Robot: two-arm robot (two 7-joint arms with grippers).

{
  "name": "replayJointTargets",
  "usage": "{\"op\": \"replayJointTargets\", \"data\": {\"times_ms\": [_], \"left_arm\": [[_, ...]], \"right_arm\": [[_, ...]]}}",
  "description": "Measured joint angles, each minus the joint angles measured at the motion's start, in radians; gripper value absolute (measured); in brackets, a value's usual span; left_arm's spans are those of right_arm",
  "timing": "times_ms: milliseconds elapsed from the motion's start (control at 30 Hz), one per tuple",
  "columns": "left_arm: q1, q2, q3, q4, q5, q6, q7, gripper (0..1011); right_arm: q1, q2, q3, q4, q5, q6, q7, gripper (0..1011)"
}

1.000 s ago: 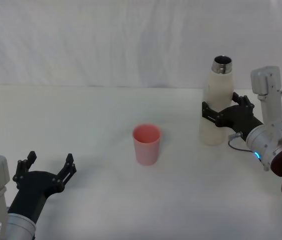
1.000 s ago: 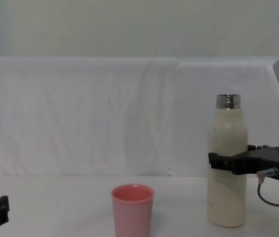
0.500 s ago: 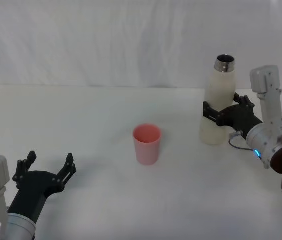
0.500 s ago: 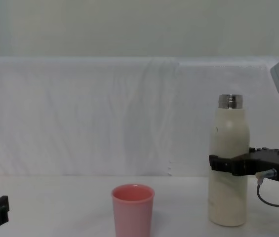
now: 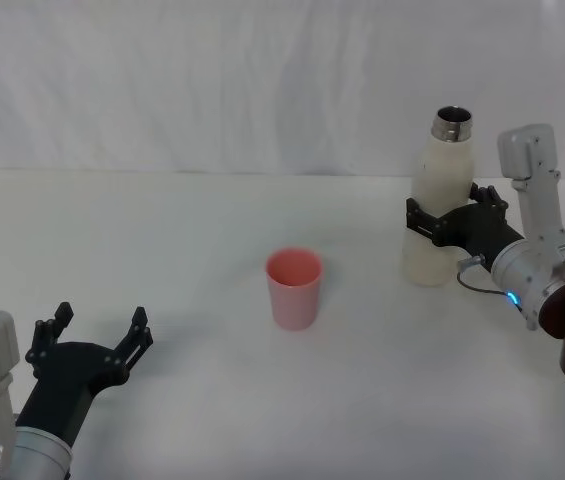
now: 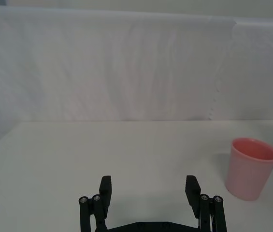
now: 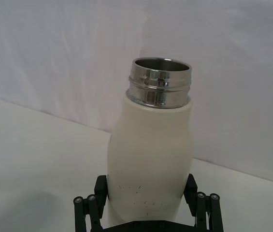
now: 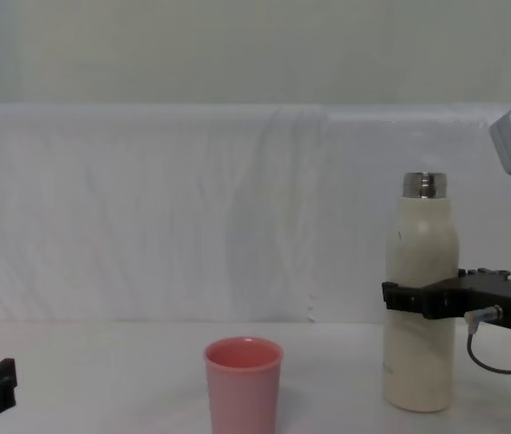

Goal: Grasp the thermos with one hand and pour water into the cup lid.

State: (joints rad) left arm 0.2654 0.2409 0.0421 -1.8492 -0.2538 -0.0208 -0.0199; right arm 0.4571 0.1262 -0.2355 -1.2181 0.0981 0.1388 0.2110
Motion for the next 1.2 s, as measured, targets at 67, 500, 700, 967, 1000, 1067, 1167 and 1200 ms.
{"op": "replayJointTargets", "data": {"times_ms": [67,500,700,967,1000,1067,1167,1200], "left_arm": [[0.0,0.0,0.0,0.0,0.0,0.0,0.0,1001],[0.0,0.0,0.0,0.0,0.0,0.0,0.0,1001],[0.0,0.0,0.0,0.0,0.0,0.0,0.0,1001],[0.0,0.0,0.0,0.0,0.0,0.0,0.0,1001],[0.0,0.0,0.0,0.0,0.0,0.0,0.0,1001],[0.0,0.0,0.0,0.0,0.0,0.0,0.0,1001],[0.0,0.0,0.0,0.0,0.0,0.0,0.0,1001],[0.0,0.0,0.0,0.0,0.0,0.0,0.0,1001]], "right_arm": [[0.001,-0.001,0.0,0.002,0.0,0.0,0.0,1000],[0.004,-0.002,0.0,0.006,0.0,0.001,0.002,981],[0.003,-0.002,0.0,0.005,0.001,0.002,0.002,962],[0.002,-0.002,0.0,0.003,0.001,0.002,0.002,959],[0.002,-0.002,0.0,0.003,0.001,0.002,0.002,959],[0.002,-0.001,0.0,0.003,0.001,0.002,0.002,959],[0.002,-0.001,0.0,0.002,0.001,0.002,0.002,959],[0.001,-0.001,0.0,0.002,0.001,0.002,0.002,959]]}}
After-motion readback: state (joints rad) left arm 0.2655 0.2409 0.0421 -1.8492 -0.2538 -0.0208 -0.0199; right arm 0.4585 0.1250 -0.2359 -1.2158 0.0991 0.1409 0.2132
